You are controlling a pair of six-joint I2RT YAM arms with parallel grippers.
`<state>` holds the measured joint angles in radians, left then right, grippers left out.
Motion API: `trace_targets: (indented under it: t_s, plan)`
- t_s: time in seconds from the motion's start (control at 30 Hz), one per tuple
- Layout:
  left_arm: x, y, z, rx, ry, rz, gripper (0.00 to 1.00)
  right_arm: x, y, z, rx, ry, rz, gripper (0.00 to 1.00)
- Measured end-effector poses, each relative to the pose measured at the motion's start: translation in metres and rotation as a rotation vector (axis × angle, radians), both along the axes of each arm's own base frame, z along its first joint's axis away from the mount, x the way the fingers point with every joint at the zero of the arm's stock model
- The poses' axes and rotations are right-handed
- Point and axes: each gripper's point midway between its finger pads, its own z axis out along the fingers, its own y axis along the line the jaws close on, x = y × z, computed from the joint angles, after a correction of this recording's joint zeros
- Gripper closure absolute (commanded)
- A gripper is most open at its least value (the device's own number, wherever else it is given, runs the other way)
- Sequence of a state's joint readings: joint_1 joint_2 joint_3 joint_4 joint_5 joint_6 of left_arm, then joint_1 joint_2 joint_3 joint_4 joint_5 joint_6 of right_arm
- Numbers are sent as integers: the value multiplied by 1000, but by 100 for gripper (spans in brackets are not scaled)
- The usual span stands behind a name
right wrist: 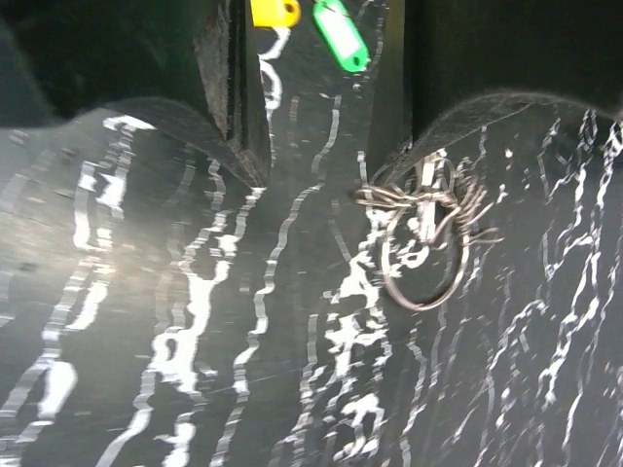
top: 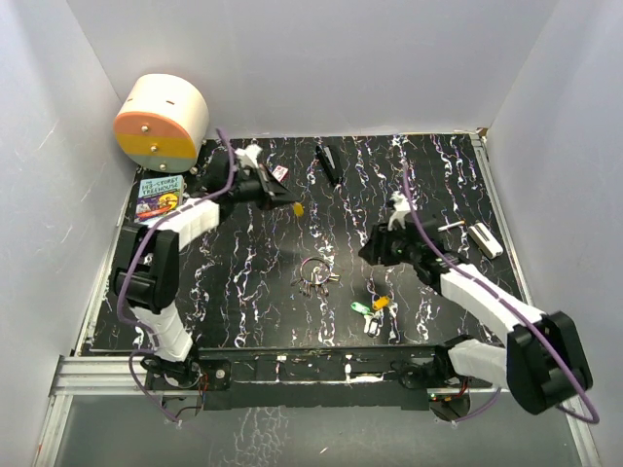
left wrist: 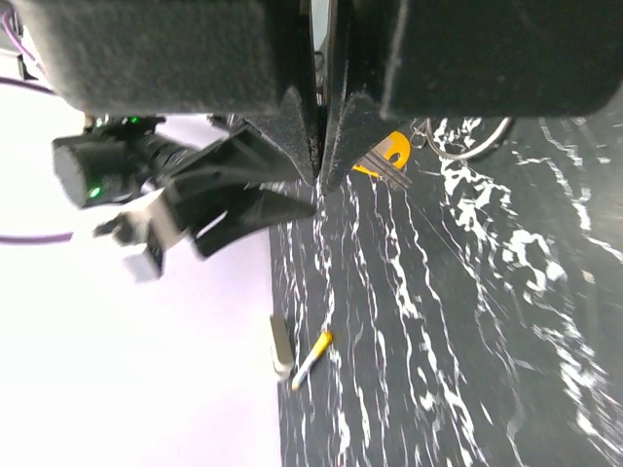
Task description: Put the keys on the keyring
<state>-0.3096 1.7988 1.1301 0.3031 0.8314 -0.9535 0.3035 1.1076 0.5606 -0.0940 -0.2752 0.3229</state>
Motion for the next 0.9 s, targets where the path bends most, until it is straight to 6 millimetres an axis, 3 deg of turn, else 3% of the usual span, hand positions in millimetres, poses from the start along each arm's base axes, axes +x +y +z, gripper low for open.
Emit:
trace_targets:
  t_s: [0.17,0.33,0.47,0.73,0.9]
  plan:
    - [30,58,34,-8,-52,139,100,-6,38,-13,13,89,71,68]
    - [39,104,56,-9,-91,240,100,-11,49,-30,69,240,32,66]
    - [44,129,65,-11,-111,291,100,-12,64,-35,123,327,7,66]
    - [48,148,59,-5,-98,331,100,-21,91,-43,164,432,0,60]
    - [48,152,55,-4,-94,341,100,-21,91,-45,170,449,-28,58]
